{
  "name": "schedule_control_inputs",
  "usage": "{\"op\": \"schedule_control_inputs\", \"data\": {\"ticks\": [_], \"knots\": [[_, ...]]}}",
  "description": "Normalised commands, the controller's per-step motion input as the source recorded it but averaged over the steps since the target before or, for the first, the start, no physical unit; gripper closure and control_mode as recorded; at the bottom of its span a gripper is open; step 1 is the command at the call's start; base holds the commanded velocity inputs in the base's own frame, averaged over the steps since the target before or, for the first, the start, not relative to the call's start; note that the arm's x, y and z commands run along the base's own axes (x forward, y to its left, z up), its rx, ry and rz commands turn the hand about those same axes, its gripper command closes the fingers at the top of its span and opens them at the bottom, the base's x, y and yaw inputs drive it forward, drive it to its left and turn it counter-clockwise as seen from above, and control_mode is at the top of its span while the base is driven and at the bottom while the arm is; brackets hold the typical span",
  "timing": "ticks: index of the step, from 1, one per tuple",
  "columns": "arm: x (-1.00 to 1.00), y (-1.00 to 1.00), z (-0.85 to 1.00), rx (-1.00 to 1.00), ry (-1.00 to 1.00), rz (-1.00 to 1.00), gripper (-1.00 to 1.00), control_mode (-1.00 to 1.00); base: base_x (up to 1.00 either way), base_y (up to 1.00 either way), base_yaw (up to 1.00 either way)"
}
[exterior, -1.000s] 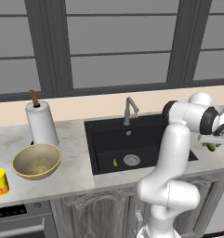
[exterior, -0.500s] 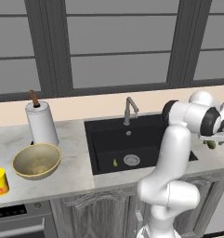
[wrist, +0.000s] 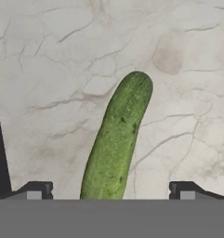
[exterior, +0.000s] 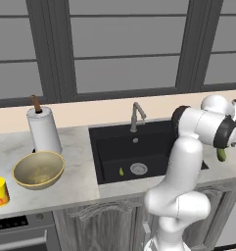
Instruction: Remove the lemon wedge and cucumber from the sink. Then move the bowl and cup from the counter to the sink for washing.
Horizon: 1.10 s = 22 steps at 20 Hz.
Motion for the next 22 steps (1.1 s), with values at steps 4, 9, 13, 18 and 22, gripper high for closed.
{"op": "schedule_control_inputs", "data": {"ticks": [4,9,13,18,22], "knots": [[-0.16,0.31,0.34,-0.03,0.0,0.06,-1.0,-1.0,0.0,0.0,0.0],[-0.24,0.35,0.26,-0.01,0.0,0.17,-1.0,-1.0,0.0,0.0,0.0],[-0.25,0.39,0.18,0.0,0.0,0.18,-1.0,-1.0,0.0,0.0,0.0],[-0.25,0.4,0.13,0.0,0.0,0.15,-1.0,-1.0,0.0,0.0,0.0],[-0.18,0.45,0.04,-0.02,0.0,0.02,-1.0,-1.0,0.0,0.0,0.0]]}}
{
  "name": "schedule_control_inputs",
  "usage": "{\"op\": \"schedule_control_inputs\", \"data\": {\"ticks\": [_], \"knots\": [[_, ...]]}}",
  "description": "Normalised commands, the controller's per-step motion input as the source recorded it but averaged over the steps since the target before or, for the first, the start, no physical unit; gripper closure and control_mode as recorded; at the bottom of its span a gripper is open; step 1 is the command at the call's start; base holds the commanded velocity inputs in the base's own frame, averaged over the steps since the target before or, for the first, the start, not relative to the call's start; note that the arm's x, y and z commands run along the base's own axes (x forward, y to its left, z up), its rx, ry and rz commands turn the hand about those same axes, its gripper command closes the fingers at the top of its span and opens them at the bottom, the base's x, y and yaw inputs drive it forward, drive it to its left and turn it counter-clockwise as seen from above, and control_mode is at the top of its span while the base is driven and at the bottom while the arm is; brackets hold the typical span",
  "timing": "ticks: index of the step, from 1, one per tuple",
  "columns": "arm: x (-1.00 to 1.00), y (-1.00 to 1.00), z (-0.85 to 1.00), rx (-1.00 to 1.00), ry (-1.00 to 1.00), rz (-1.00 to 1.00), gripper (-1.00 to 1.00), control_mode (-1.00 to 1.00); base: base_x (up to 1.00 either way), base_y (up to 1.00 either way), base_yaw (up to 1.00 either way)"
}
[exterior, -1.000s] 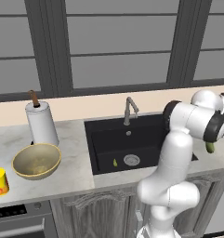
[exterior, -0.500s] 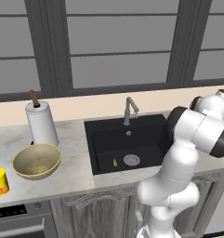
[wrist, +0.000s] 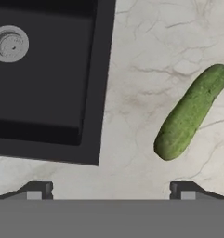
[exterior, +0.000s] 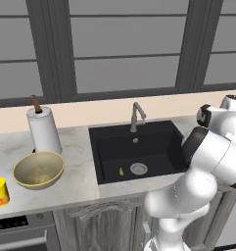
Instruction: Remove the lemon wedge and cucumber from the sink. Then move the bowl and cup from the counter to the sink for washing.
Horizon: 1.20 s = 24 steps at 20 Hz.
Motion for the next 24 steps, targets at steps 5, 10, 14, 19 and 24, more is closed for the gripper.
{"op": "schedule_control_inputs", "data": {"ticks": [5,10,14,19,24], "knots": [[-0.11,0.48,0.0,-0.04,0.0,0.0,-1.0,-1.0,0.0,0.0,0.0],[-0.09,0.52,0.0,-0.02,-0.01,-0.06,-1.0,-1.0,0.0,0.0,0.0],[-0.09,0.55,0.0,-0.01,0.0,-0.06,-1.0,-1.0,0.0,0.0,0.0],[-0.11,0.53,0.0,0.0,-0.03,-0.08,-1.0,-1.0,0.0,0.0,0.0],[-0.08,0.55,0.0,-0.02,-0.03,-0.06,-1.0,-1.0,0.0,0.0,0.0]]}}
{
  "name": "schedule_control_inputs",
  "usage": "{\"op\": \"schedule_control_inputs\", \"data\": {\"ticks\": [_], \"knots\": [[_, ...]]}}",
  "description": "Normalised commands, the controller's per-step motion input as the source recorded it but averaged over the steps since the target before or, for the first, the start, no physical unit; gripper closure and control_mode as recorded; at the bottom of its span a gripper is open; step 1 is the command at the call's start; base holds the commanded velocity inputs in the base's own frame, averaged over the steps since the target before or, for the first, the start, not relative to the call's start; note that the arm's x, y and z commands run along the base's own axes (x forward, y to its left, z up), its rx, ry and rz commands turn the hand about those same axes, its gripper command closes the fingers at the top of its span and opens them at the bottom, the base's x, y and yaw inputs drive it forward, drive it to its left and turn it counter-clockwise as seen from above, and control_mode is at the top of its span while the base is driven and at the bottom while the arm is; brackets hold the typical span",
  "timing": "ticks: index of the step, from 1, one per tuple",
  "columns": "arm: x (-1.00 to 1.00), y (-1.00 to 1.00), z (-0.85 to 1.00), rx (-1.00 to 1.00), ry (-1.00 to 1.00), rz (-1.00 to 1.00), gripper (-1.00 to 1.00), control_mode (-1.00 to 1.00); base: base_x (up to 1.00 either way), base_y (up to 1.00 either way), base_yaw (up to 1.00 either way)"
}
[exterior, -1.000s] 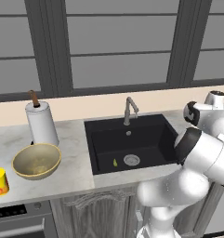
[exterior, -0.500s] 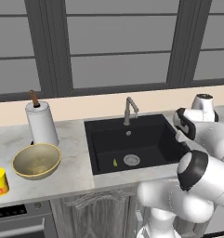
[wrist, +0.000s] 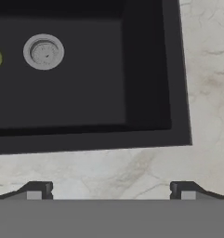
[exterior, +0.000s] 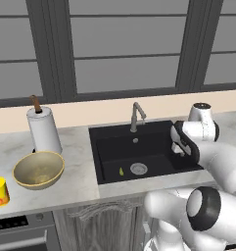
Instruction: Remove the lemon wedge and cucumber from the sink. Then move the bowl and cup from the counter to the sink for washing.
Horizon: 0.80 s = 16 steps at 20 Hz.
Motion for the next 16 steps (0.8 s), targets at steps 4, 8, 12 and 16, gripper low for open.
{"op": "schedule_control_inputs", "data": {"ticks": [4,8,12,16], "knots": [[-0.01,0.57,0.0,-0.06,-0.1,-0.03,-1.0,-1.0,0.0,0.0,0.0],[0.0,0.56,0.0,-0.05,-0.1,-0.01,-1.0,-1.0,0.0,0.0,0.0],[0.0,0.55,0.0,-0.05,-0.09,0.0,-1.0,-1.0,0.0,0.0,0.0],[0.01,0.53,0.0,-0.03,-0.12,0.0,-1.0,-1.0,0.0,0.0,0.0]]}}
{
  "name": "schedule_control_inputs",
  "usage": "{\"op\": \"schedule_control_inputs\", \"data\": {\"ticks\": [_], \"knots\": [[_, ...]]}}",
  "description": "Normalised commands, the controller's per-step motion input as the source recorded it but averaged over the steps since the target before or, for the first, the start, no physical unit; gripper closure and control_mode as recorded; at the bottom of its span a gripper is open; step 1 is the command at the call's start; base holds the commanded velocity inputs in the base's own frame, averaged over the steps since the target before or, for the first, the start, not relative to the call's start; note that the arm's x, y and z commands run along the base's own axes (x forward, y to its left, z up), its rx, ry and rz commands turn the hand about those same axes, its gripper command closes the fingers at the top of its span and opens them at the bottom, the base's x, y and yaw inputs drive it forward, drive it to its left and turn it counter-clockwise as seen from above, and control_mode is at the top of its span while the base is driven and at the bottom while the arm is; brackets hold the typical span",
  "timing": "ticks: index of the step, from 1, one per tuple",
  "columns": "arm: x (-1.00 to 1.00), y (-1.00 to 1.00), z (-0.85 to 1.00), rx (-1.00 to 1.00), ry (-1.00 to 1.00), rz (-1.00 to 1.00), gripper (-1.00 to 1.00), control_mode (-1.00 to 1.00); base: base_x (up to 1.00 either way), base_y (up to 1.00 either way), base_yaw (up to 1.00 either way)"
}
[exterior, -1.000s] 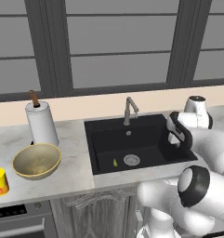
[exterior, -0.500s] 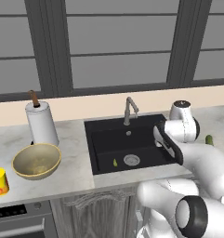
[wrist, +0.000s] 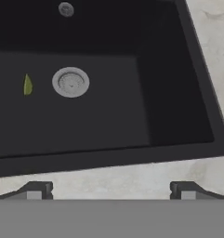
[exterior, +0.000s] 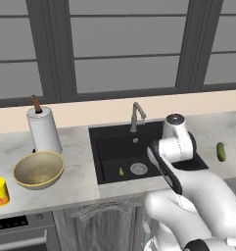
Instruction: Remove the lemon wedge and cucumber from the sink. Then move the bowl and cup from the counter to the sink for washing.
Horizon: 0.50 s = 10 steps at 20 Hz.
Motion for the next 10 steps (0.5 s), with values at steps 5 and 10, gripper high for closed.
{"op": "schedule_control_inputs", "data": {"ticks": [5,10], "knots": [[0.07,0.49,0.0,0.0,-0.08,0.0,-1.0,-1.0,0.0,0.0,0.0],[0.15,0.45,0.0,0.0,-0.08,0.0,-1.0,-1.0,0.0,0.0,0.0]]}}
